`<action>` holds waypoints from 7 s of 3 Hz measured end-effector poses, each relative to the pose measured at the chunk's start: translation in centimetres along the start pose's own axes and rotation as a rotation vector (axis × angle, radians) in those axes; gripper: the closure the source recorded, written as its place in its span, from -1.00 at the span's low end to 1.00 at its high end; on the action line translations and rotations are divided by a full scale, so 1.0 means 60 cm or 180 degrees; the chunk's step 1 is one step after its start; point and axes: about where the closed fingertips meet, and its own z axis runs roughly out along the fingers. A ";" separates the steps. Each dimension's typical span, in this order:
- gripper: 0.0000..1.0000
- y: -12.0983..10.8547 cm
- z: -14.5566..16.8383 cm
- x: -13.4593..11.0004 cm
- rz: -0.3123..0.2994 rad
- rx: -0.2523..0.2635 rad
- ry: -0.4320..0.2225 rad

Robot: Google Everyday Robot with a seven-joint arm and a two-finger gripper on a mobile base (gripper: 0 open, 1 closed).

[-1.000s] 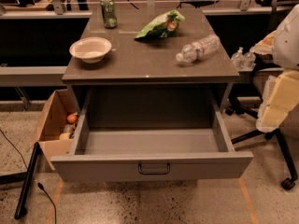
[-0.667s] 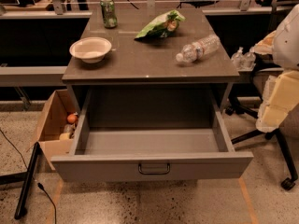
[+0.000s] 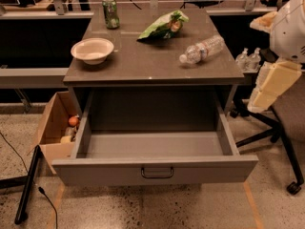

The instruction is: Place green rice chip bag into top drawer

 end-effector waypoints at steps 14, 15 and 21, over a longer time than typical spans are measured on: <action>-1.00 -0.500 0.359 -0.207 -0.0874 0.2068 -0.1603; -1.00 -0.500 0.373 -0.258 -0.1086 0.1990 -0.1731; -0.22 -0.555 0.507 -0.258 -0.1228 0.1922 -0.1287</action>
Offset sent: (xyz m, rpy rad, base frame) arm 0.1711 0.1027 0.0253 0.0689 -0.7274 0.1452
